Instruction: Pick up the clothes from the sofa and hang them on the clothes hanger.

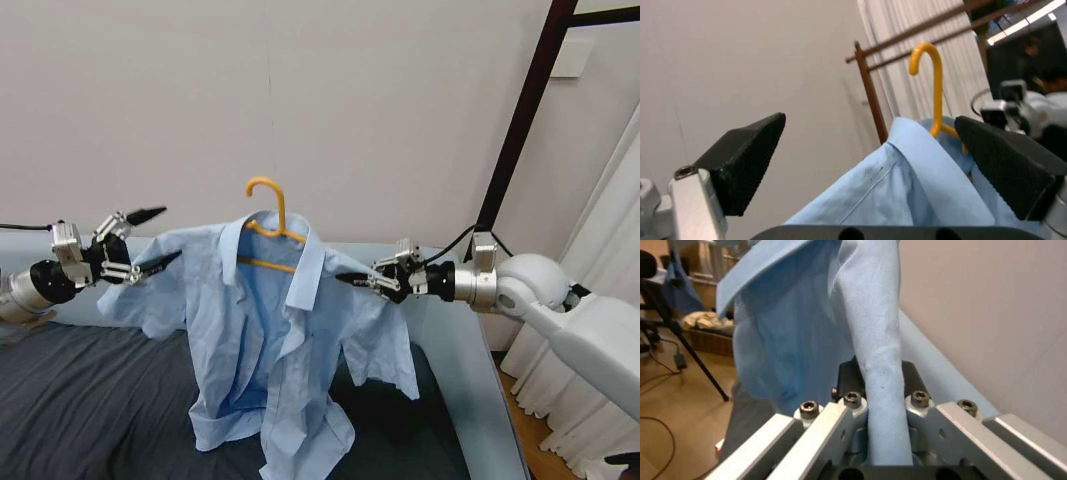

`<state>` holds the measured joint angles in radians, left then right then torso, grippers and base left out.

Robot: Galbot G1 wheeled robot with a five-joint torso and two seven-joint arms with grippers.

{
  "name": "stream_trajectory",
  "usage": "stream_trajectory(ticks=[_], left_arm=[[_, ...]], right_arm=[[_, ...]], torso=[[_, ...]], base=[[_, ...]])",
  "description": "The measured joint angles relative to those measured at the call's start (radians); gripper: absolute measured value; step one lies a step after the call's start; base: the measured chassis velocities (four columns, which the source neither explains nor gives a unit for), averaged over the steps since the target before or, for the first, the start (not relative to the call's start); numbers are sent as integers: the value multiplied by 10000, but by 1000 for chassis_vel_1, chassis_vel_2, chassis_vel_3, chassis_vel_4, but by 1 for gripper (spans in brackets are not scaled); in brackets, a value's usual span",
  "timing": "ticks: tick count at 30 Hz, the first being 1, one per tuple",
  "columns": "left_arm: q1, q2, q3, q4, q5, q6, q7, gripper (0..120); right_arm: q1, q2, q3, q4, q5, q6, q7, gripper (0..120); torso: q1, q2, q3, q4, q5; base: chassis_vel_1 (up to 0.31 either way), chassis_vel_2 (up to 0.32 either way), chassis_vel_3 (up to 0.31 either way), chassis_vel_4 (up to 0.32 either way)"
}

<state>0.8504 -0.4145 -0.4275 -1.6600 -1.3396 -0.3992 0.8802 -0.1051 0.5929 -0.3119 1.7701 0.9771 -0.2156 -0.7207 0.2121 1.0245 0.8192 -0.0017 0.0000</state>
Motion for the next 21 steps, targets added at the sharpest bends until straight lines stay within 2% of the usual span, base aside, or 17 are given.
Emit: stream_trajectory(ticks=[1, 2, 4, 5, 9, 10, 12, 14, 15, 17, 21], left_arm=[[164, -244, -12, -450, -149, -25, -610, 100], [370, -513, 9, -1003, -153, -27, -1299, 100], [586, -849, 138, -1639, 170, -44, -1773, 100], [586, -849, 138, -1639, 170, -44, -1773, 100], [901, -1503, 567, -2528, 1004, -97, -2142, 100], [901, -1503, 567, -2528, 1004, -97, -2142, 100], [1123, -1858, 871, -2813, 1744, -87, -2394, 100], [1440, -2144, 1148, -3033, 2593, -102, -2739, 100], [1440, -2144, 1148, -3033, 2593, -102, -2739, 100], [1652, -2424, 1561, -3224, 3255, -104, -3104, 100], [1405, -3034, 2957, -3510, 4014, 45, -4071, 100]], right_arm=[[177, -296, 78, 277, 105, -202, 134, 1], [399, -776, 148, 665, 318, -441, 332, 1], [675, -1535, 177, 1251, 725, -887, 824, 1], [675, -1535, 177, 1251, 725, -887, 824, 1], [138, -3053, 986, 2364, 1766, -1537, 2128, 1], [138, -3053, 986, 2364, 1766, -1537, 2128, 1], [-286, -3667, 1404, 2801, 2125, -1726, 2568, 1], [-465, -3903, 1515, 3028, 2394, -1814, 3013, 1], [-465, -3903, 1515, 3028, 2394, -1814, 3013, 1], [-548, -3941, 1506, 3168, 2586, -1825, 3513, 1], [-666, -3906, 1379, 3376, 2889, -1823, 4264, 1]], torso=[[0, -1, 1, 6, 0], [0, 0, 0, 2, -1], [0, 1, -1, 1, 3], [0, 1, -1, 1, 3], [-1, 1, -2, -4, 4], [-1, 1, -2, -4, 4], [-2, 2, -2, -6, 4], [-2, 2, -2, -4, 2], [-2, 2, -2, -4, 2], [-2, 1, -1, 8, 3], [-1, 1, 0, 2, 1]], base=[[0, 0, 0, 0], [0, 0, 0, 0], [0, 0, 0, 0], [0, 0, 0, 0], [0, 0, 0, 0], [0, 0, 0, 0], [0, 0, 0, 0], [0, 0, 0, 0], [0, 0, 0, 0], [0, 0, 0, 0], [0, 0, 0, 0]])
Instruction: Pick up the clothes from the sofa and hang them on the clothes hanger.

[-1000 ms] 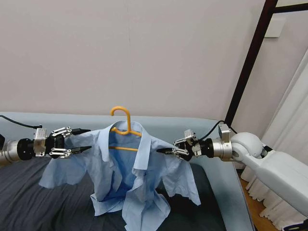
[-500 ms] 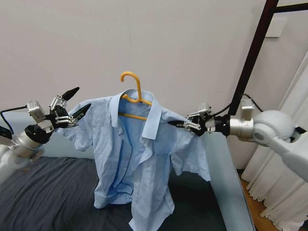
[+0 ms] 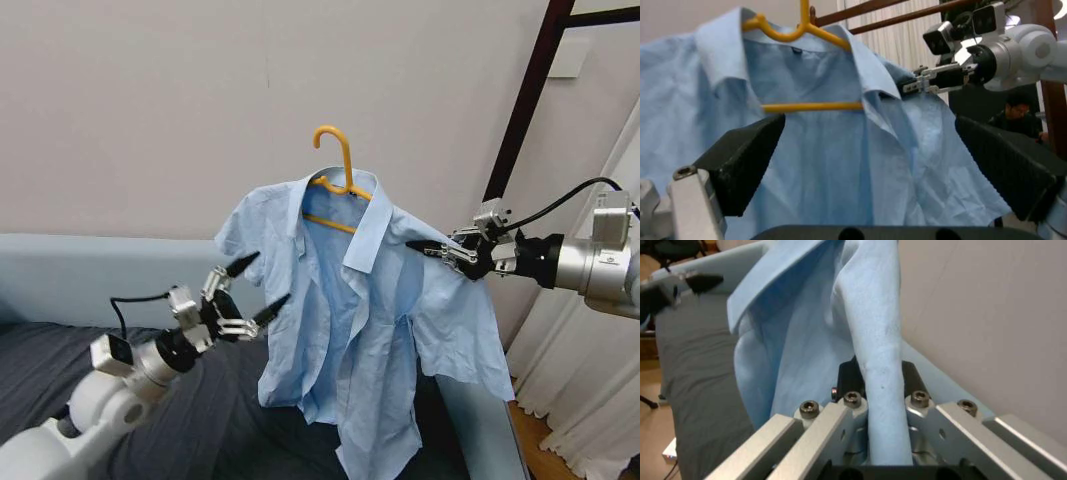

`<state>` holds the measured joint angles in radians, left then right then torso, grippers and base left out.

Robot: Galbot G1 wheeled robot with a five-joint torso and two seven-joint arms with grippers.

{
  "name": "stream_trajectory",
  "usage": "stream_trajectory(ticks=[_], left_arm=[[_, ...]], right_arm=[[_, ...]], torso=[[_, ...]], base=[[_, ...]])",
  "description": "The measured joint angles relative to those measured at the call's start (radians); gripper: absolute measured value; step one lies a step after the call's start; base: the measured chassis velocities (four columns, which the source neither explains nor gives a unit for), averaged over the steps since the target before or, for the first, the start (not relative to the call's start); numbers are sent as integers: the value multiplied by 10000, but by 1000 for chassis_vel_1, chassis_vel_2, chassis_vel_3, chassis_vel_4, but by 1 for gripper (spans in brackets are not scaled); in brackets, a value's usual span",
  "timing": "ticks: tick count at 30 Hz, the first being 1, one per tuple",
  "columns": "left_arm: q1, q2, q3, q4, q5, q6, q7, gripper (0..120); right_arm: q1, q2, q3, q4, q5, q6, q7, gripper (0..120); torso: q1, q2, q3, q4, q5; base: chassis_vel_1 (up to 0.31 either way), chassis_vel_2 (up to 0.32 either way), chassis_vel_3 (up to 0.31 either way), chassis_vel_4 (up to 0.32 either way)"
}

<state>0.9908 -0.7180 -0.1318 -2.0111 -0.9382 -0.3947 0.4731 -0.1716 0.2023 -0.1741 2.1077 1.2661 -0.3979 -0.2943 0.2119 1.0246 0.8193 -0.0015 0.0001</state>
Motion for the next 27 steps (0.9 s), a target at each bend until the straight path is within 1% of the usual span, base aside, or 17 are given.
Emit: stream_trajectory(ticks=[1, 2, 5, 6, 9, 10, 12, 14, 15, 20, 21, 22, 23, 25, 27], left_arm=[[0, 0, 0, 0, 0, 0, 0, 100], [-157, -152, 376, -61, 73, 171, -394, 100], [-600, -440, 1196, -72, 289, 699, -1249, 100], [-600, -440, 1196, -72, 289, 699, -1249, 100], [-1085, -773, 1830, 89, 474, 1025, -2329, 100], [-1085, -773, 1830, 89, 474, 1025, -2329, 100], [-1352, -975, 2080, 129, 366, 1126, -2623, 100], [-1491, -1074, 2194, 170, 285, 1149, -2631, 94], [-1491, -1074, 2194, 170, 285, 1149, -2631, 94], [-1673, -1105, 2242, 204, 20, 1129, -2293, 71], [-1673, -1105, 2242, 204, 20, 1129, -2293, 71], [-1692, -1113, 2242, 206, -21, 1124, -2273, 68], [-1722, -1143, 2240, 215, -101, 1116, -2249, 62], [-1730, -1152, 2240, 219, -125, 1114, -2244, 60], [-1754, -1168, 2224, 268, -238, 1082, -2158, 48]], right_arm=[[0, 0, 0, 0, 0, 0, 0, 1], [-10, 32, -41, 13, 62, 4, 84, 1], [15, 155, -208, -48, 40, 51, 98, 1], [15, 155, -208, -48, 40, 51, 98, 1], [46, 235, -389, -152, -169, 188, -108, 1], [46, 235, -389, -152, -169, 188, -108, 1], [53, 253, -454, -220, -315, 246, -281, 1], [53, 266, -489, -259, -390, 265, -356, 1], [53, 266, -489, -259, -390, 265, -356, 1], [41, 308, -529, -291, -525, 284, -464, 1], [41, 308, -529, -291, -525, 284, -464, 1], [40, 312, -533, -299, -539, 285, -480, 1], [36, 319, -537, -326, -572, 289, -515, 1], [36, 320, -537, -333, -583, 292, -520, 1], [32, 327, -537, -370, -614, 304, -539, 1]], torso=[[0, 0, 0, 0, 0], [0, 0, -1, -4, -1], [1, 0, 0, -1, 2], [1, 0, 0, -1, 2], [0, 0, 0, 0, -2], [0, 0, 0, 0, -2], [0, 0, 0, -1, -2], [0, -1, 0, -2, -1], [0, -1, 0, -2, -1], [1, 0, 0, 1, -2], [1, 0, 0, 1, -2], [1, 0, 0, 1, -2], [1, -1, 0, 0, -2], [1, 0, 0, 0, -1], [1, -1, 0, -1, -1]], base=[[0, 0, 0, 0], [0, 0, 0, 0], [0, 0, 0, 0], [0, 0, 0, 0], [0, 0, 0, 0], [0, 0, 0, 0], [0, 0, 0, 0], [0, 0, 0, 0], [0, 0, 0, 0], [0, 0, 0, 0], [0, 0, 0, 0], [0, 0, 0, 0], [0, 0, 0, 0], [0, 0, 0, 0], [0, 0, 0, 0]])
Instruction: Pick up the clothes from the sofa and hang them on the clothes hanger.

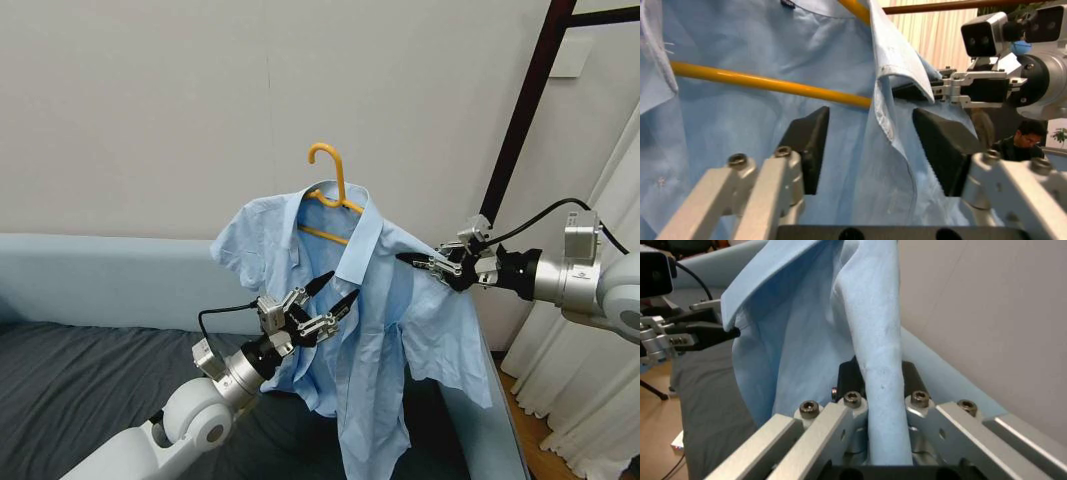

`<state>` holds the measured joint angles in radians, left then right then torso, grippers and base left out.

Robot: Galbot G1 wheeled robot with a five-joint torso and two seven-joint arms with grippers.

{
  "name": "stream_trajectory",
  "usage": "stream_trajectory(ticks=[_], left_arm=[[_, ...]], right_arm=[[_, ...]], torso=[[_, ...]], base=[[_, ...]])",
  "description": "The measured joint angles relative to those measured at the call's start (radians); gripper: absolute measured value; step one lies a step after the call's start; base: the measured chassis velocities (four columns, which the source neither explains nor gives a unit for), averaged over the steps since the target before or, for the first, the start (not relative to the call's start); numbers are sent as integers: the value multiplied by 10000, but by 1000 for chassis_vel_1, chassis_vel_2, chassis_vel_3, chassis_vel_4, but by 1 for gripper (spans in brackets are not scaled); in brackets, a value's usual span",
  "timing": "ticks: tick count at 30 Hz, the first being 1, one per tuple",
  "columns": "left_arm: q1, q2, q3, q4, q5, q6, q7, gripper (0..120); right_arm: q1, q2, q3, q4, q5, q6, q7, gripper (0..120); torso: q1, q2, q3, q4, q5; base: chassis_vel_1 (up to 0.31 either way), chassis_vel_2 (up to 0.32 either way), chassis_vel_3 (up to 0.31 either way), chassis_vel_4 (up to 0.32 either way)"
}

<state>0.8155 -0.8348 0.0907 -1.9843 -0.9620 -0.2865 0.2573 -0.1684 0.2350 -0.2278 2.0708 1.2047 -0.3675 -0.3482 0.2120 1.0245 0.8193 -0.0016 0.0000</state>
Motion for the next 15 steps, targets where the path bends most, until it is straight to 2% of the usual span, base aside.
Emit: stream_trajectory(ticks=[2, 3, 6, 7, 11, 15], left_arm=[[-6, 37, -37, 100, -22, -112, 262, 40], [-6, 37, -37, 100, -22, -112, 262, 40], [-67, 75, -86, 220, -155, -202, 535, 25], [-67, 75, -86, 220, -155, -202, 535, 25], [-236, 58, -101, 297, -342, -210, 657, 7], [-409, 56, -144, 326, -533, -210, 712, 0]], right_arm=[[3, 23, -1, -42, -28, 6, -14, 1], [3, 23, -1, -42, -28, 6, -14, 1], [31, 82, -12, -105, -65, 18, -47, 1], [31, 82, -12, -105, -65, 18, -47, 1], [128, 161, -87, -195, -82, 45, -90, 1], [186, 204, -97, -255, -85, 71, -99, 1]], torso=[[0, 0, 0, 0, -1], [0, 0, 0, 0, -1], [0, 0, 0, 1, -1], [0, 0, 0, 1, -1], [0, -1, 0, 0, -1], [1, -1, 0, 0, -1]], base=[[0, 0, 0, 0], [0, 0, 0, 0], [0, 0, 0, 0], [0, 0, 0, 0], [0, 0, 0, 0], [0, 0, 0, 0]])
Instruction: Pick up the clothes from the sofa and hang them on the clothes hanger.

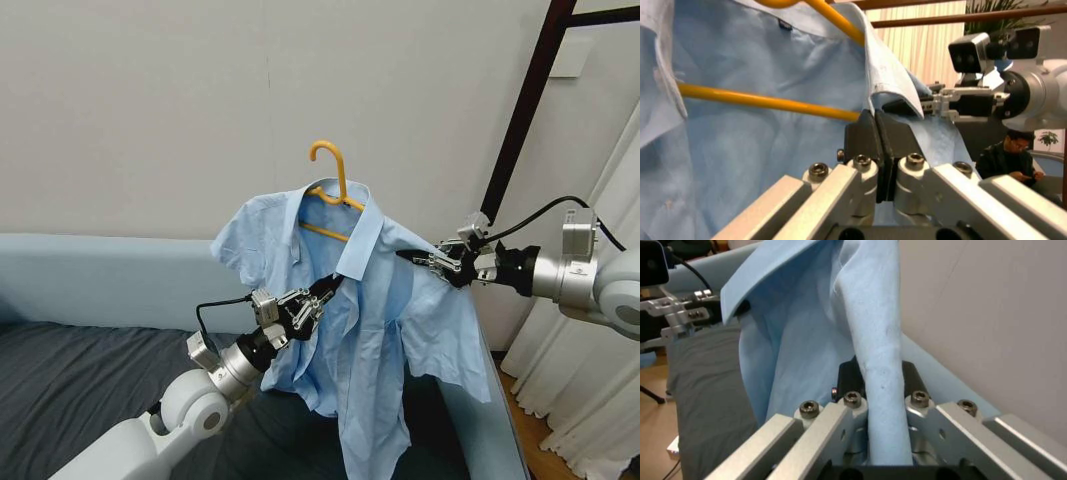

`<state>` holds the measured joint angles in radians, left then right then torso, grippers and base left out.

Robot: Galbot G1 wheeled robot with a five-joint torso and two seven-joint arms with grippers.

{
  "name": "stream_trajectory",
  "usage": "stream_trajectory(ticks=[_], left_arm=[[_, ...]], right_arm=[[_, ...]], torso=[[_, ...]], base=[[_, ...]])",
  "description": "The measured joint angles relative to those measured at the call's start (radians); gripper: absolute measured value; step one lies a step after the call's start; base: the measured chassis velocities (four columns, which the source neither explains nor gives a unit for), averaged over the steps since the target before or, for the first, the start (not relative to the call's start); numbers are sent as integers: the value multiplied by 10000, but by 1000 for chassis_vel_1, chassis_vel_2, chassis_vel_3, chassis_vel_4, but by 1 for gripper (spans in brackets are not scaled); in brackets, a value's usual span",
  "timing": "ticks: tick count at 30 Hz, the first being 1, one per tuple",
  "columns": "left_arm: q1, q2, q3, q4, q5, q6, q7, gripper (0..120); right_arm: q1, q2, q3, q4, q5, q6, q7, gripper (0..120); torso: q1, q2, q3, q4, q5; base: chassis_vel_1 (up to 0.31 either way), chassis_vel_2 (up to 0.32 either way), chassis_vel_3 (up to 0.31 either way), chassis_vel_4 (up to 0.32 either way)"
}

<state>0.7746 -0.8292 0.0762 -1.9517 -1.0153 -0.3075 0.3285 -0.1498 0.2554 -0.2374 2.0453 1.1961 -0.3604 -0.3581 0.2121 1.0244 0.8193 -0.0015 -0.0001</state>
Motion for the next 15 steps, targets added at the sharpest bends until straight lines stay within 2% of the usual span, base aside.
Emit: stream_trajectory(ticks=[6, 15], left_arm=[[-499, 193, -342, 35, -255, 9, 68, 0], [-1405, 526, -593, 243, -61, 143, 17, 0]], right_arm=[[61, 17, -3, -83, -127, 32, -3, 1], [220, -60, 273, 6, 147, -111, -419, 1]], torso=[[0, 0, 0, 0, 0], [0, 0, 0, 1, 0]], base=[[0, 0, 0, 0], [0, 0, 0, 0]])
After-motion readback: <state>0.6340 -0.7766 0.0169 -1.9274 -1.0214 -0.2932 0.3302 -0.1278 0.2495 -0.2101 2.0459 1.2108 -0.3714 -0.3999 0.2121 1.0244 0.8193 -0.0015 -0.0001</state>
